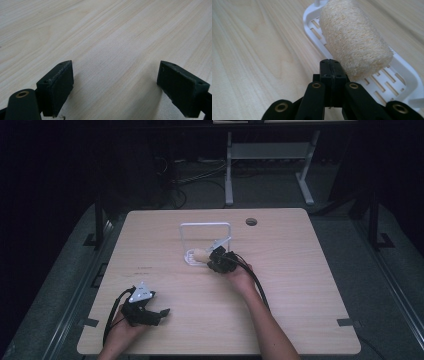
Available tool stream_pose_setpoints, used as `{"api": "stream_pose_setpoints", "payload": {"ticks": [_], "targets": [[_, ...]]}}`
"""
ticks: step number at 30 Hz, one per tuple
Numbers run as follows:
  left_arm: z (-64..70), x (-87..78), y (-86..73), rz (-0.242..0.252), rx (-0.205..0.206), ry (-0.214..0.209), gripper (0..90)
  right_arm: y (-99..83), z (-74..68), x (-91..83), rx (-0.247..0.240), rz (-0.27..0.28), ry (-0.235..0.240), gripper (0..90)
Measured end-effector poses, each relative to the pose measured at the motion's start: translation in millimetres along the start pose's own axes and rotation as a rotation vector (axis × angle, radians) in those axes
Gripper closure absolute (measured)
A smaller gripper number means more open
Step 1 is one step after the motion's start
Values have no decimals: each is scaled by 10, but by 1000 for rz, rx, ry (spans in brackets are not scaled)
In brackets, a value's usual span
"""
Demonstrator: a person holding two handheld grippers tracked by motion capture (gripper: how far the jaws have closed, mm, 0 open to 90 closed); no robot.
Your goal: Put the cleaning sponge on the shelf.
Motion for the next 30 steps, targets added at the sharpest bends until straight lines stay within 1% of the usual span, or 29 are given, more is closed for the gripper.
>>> {"api": "stream_pose_setpoints", "payload": {"ticks": [10, 18, 22, 25, 30], "targets": [[0, 0, 0, 0, 0, 0, 133, -21, 113, -14, 23, 0, -28, 896], [0, 0, 0, 0, 0, 0, 134, -65, 192, -24, 41, -5, -34, 895], [0, 0, 0, 0, 0, 0, 133, -66, 186, -32, 40, -3, -29, 895], [1, -1, 0, -1, 0, 1, 134, -65, 163, -42, 31, 0, -24, 895], [6, -2, -1, -2, -1, 5, 133, -67, 122, -85, 31, 12, -12, 892]]}}
Point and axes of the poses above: each handheld gripper's, and its own axes: x roughly forward along the jaws, y roughly out of its top, z roughly to its right, the point moved 2 cm from there along x, roughly forward along the jaws, and after that the axes turned 9 degrees about -z, right-handed, at the moved point
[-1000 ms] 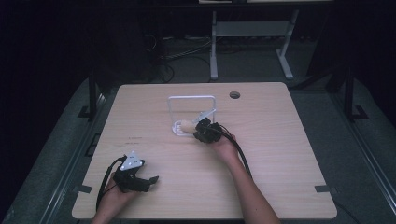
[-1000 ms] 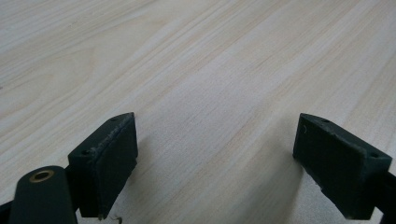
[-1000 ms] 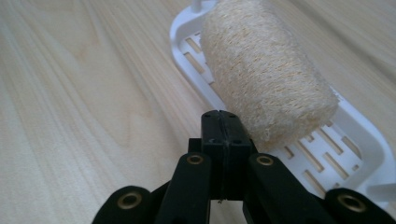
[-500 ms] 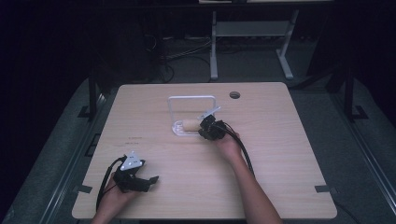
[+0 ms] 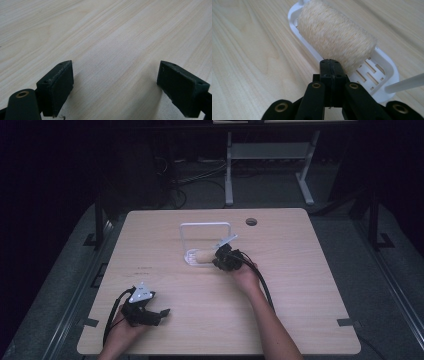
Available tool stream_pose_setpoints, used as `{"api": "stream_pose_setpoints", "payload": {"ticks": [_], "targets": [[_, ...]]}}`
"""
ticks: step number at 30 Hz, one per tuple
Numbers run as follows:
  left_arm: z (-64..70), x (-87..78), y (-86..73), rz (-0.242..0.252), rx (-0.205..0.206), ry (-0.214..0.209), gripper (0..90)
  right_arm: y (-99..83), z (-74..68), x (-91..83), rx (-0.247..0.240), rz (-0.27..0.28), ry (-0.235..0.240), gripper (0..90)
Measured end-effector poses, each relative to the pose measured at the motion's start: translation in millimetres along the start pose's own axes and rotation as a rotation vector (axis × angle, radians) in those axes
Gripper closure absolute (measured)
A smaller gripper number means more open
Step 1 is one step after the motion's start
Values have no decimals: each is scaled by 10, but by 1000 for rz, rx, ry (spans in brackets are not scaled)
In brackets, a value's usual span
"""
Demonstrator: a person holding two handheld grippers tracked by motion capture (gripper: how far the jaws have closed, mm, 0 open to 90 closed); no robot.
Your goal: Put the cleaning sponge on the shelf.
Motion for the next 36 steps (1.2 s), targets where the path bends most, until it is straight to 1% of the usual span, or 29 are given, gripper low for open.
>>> {"api": "stream_pose_setpoints", "payload": {"ticks": [5, 8, 11, 13, 19, 20, 21, 24, 27, 28, 29, 30, 32, 33, 34, 36], "targets": [[-3, -1, 1, -1, 3, 0, 133, -26, -29, -57, -8, 4, 7, 875], [-2, -1, 1, 0, 2, -1, 133, -61, -45, -101, -12, 7, 19, 850], [-1, -1, 1, -1, 2, -1, 133, -83, -56, -125, -12, 10, 17, 835], [-1, -1, 1, 0, 1, -2, 133, -129, -58, -169, -16, 10, 13, 813], [0, -1, 0, -1, 0, -2, 133, -205, -36, -263, -2, 14, 17, 739], [0, -1, 0, -1, 0, -2, 133, -205, -36, -263, -2, 14, 17, 739], [0, -1, 0, -1, 1, -2, 133, -225, -24, -294, -4, 18, 15, 698], [1, 0, 0, 0, 0, -2, 133, -246, -17, -339, 5, 24, 12, 619], [1, 0, 0, 0, 0, -2, 133, -269, -10, -379, 23, 36, 23, 519], [1, -1, 0, 0, 0, -2, 133, -276, -12, -388, 31, 37, 26, 492], [1, -1, 0, 0, 0, -2, 133, -276, -12, -388, 31, 37, 26, 492], [0, -1, 0, -1, 1, -1, 133, -302, -9, -413, 31, 40, 29, 430], [-1, -1, 1, 0, 2, -1, 133, -329, -4, -436, 32, 40, 23, 390], [-1, -1, 1, 0, 2, -1, 133, -329, -4, -436, 32, 40, 23, 390], [-2, -1, 1, 0, 2, 0, 133, -343, 3, -449, 32, 43, 19, 370], [-2, -1, 1, -1, 3, 0, 133, -374, 13, -475, 43, 47, 23, 334]]}}
Point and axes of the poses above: each handheld gripper's, and its own axes: x roughly forward along the jaws, y roughly out of its top, z roughly to its right, the point moved 2 cm from there along x, roughly forward along the jaws, and after that the axes turned 9 degrees about -z, right-handed, at the moved point
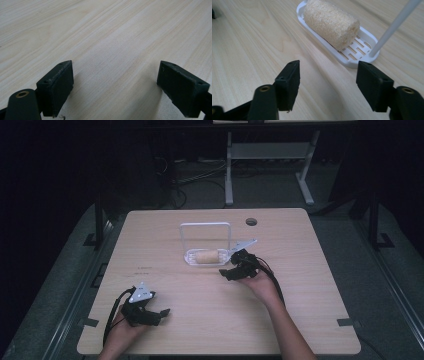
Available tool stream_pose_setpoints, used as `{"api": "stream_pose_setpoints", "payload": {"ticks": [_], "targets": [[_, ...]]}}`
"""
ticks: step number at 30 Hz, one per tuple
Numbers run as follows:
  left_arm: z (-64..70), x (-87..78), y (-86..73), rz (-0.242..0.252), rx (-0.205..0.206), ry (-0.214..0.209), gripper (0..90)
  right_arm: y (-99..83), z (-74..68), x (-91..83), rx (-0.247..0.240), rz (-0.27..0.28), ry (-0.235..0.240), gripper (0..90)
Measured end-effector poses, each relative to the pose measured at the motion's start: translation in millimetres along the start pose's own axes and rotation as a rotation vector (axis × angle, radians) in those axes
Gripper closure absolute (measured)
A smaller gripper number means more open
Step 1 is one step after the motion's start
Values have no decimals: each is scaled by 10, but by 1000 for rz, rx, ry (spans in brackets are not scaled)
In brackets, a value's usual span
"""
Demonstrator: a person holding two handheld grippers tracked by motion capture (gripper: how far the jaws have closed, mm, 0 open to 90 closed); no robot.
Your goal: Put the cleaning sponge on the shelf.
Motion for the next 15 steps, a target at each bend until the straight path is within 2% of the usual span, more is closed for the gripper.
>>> {"api": "stream_pose_setpoints", "payload": {"ticks": [1, 6, 15], "targets": [[0, 0, 0, 0, 0, -1, 133, -32, 13, -21, 9, 4, 1, 289], [1, 0, 0, 0, -1, 0, 133, -113, 20, -81, 20, -2, -2, 230], [3, 3, -1, 3, -3, -1, 133, -255, 26, -197, 29, 2, -15, 169]]}}
Point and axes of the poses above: each handheld gripper's, and its own axes: x roughly forward along the jaws, y roughly out of its top, z roughly to its right, the point moved 2 cm from there along x, roughly forward along the jaws, and after that the axes turned 9 degrees about -z, right-handed, at the moved point
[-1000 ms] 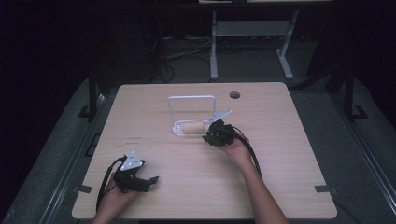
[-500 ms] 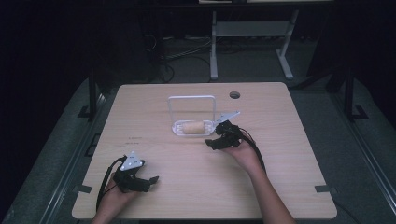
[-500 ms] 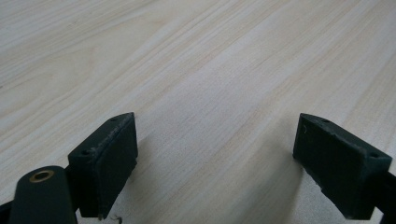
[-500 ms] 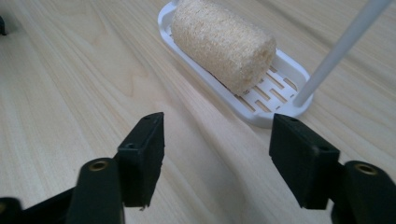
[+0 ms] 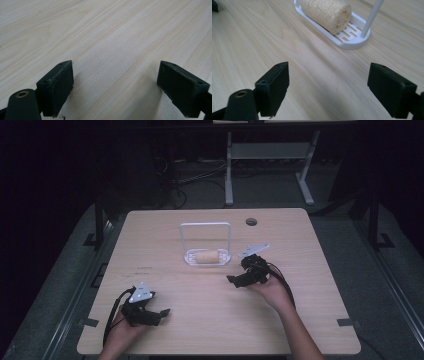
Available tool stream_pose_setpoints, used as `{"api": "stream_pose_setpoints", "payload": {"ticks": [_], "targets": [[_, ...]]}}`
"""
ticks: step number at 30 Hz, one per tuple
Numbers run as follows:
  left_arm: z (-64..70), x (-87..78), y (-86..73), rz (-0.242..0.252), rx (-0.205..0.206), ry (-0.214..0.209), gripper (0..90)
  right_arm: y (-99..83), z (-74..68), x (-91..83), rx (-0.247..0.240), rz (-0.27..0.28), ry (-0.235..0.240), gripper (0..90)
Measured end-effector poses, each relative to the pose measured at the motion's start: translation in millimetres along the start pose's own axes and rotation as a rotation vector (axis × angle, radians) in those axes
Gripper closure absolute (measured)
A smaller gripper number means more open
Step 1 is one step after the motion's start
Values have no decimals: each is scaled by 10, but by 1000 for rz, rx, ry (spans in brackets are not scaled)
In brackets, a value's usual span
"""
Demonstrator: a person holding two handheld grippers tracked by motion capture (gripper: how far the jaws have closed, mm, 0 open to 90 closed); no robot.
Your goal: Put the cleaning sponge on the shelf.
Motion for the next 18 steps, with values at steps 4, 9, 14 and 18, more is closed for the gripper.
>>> {"api": "stream_pose_setpoints", "payload": {"ticks": [4, 9, 14, 18], "targets": [[2, 1, 0, 3, -3, 0, 133, -49, 14, -49, 1, 7, -5, 163], [-1, -1, 0, -1, 2, 0, 133, -151, 54, -119, 21, 9, -6, 157], [-3, -1, 0, -1, 3, 1, 134, -274, 90, -191, 34, 19, -9, 151], [-3, -1, 0, -1, 3, 1, 133, -398, 123, -268, 43, 23, -27, 147]]}}
Point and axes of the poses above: each handheld gripper's, and its own axes: x roughly forward along the jaws, y roughly out of its top, z roughly to its right, the point moved 2 cm from there along x, roughly forward along the jaws, and after that the axes turned 9 degrees about -z, right-handed, at the moved point
